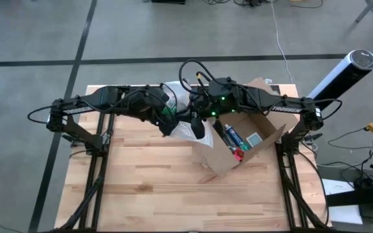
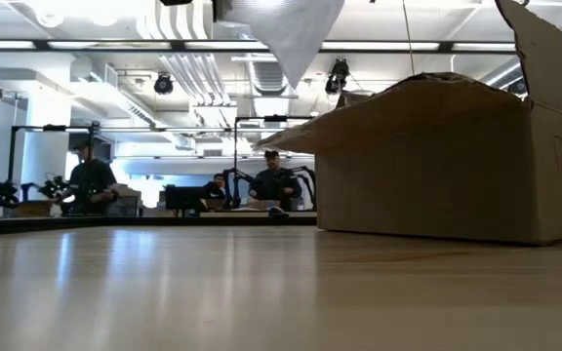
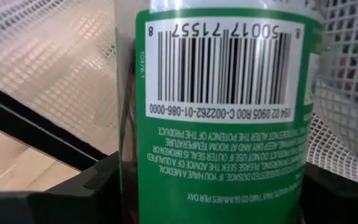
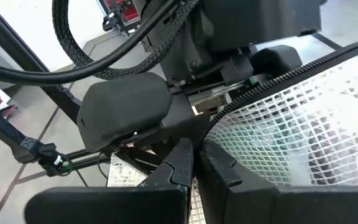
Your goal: Unpack boxes
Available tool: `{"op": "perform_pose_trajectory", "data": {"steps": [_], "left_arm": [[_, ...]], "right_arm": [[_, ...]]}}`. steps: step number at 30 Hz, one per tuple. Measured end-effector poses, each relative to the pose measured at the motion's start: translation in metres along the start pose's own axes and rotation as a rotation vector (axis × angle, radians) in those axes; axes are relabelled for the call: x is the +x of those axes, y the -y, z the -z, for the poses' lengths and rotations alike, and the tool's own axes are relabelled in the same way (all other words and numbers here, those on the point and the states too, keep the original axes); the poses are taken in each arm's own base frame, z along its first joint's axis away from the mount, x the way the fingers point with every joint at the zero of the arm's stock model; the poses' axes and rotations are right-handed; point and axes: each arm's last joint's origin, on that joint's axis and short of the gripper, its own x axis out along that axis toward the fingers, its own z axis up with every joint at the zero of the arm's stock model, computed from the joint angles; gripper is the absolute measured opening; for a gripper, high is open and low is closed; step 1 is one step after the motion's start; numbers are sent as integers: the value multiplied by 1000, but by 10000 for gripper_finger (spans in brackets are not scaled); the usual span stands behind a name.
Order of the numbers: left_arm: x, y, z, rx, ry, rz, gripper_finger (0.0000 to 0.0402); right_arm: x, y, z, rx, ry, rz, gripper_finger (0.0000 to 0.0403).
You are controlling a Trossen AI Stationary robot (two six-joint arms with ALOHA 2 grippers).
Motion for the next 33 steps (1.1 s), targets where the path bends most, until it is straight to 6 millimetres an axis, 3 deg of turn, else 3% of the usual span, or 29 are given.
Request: {"op": "perform_pose_trajectory", "data": {"steps": [17,33], "left_arm": [[3,2,0,1,-12,24,292],[-2,7,-7,9,55,77,309]], "right_arm": [[-2,-1,6,43,-104,-58,0],[-16,-1,-7,19,-104,-53,0]]}}
